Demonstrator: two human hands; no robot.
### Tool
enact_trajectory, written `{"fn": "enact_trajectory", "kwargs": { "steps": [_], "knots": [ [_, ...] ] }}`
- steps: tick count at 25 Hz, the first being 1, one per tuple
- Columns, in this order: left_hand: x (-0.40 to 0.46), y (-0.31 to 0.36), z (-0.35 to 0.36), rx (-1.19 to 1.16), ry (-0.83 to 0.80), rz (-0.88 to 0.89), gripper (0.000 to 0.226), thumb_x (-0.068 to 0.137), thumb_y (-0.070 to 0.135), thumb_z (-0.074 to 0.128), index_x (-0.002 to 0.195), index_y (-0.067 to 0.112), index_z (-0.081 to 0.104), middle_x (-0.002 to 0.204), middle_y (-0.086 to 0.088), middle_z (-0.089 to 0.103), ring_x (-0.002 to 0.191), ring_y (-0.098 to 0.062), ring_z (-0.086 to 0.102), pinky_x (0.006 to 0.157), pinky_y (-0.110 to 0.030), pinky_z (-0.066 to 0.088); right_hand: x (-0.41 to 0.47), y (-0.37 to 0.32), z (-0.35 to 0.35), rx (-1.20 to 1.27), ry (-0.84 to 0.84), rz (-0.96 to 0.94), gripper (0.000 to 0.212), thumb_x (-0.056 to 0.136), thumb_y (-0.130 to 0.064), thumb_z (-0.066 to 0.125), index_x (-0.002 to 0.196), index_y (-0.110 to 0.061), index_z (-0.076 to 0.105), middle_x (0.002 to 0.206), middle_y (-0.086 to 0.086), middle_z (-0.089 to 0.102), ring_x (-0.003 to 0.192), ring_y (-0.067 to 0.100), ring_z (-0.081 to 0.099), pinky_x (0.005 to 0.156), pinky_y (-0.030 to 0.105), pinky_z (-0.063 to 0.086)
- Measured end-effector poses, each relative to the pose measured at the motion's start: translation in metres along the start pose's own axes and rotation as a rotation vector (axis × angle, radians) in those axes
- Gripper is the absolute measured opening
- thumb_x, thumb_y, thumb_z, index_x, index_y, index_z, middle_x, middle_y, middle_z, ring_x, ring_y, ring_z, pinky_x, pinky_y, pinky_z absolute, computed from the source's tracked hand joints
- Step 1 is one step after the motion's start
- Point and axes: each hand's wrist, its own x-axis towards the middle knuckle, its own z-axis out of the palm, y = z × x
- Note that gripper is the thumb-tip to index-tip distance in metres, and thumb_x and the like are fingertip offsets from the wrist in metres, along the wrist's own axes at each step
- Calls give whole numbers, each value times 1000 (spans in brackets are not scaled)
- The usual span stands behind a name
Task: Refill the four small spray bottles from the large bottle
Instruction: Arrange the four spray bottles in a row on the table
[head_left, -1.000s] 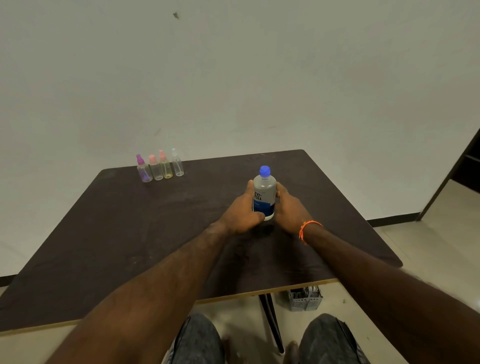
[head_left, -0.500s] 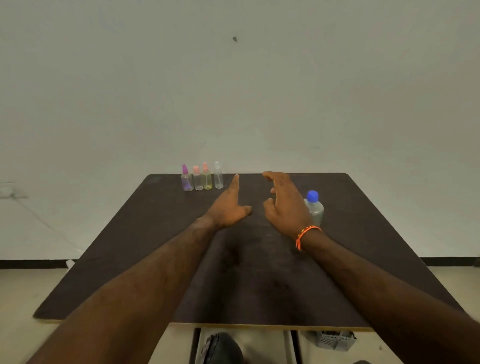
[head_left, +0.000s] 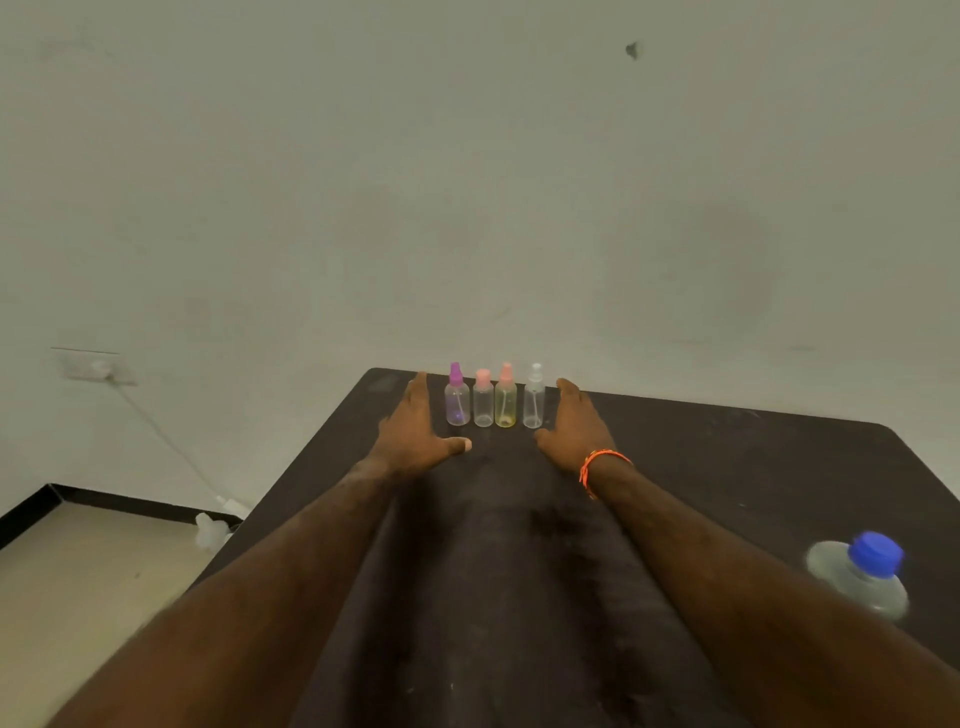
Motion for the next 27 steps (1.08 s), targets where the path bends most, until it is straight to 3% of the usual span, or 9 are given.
{"fn": "enact_trajectory", "kwargs": {
  "steps": [3,8,11,13,18,23,27],
  "knots": [
    [38,-20,14,4,-17,-81,133,74,53,89,166,18,1,174,-6,14,157,-30,24,126,-59,20,37,6,16,68,16,81,89,85,-20,70,156,-14,17,155,12,36,136,34,44,109,45,40],
    [83,-33,29,-206,-56,-70,122,65,48,92,163,24,24,157,1,50,142,-26,50,120,-55,37,70,14,35,135,23,76,81,81,-9,68,151,-13,25,134,14,56,121,35,55,100,43,47],
    [97,-40,43,-293,-42,-11,83,69,37,90,143,22,56,132,2,69,120,-22,66,109,-52,51,77,15,41,173,4,46,80,81,-9,66,150,-17,28,129,13,59,115,36,58,97,43,49],
    [98,-38,48,-346,-16,3,58,74,27,89,127,18,67,115,2,75,106,-21,72,99,-49,58,80,13,44,221,-9,21,78,81,-13,71,149,-18,33,131,10,59,116,32,59,98,40,48],
    [92,-22,46,-471,-104,68,47,79,3,86,123,11,70,108,0,78,96,-11,75,77,-19,58,84,8,48,253,-56,-35,44,75,-16,78,114,-21,60,106,-2,66,97,20,62,79,32,49],
    [75,-20,36,-486,-145,69,35,82,2,83,113,14,72,98,0,78,88,-11,75,73,-21,59,67,9,46,298,-61,-56,25,79,-19,75,102,-18,66,98,0,70,90,20,65,72,29,51],
    [44,-17,27,-474,-237,52,35,79,8,87,111,13,73,104,-3,78,97,-18,74,86,-29,60,35,9,37,247,-83,-91,23,77,-14,76,99,-15,67,97,4,70,91,25,65,80,38,53]
  ]
}}
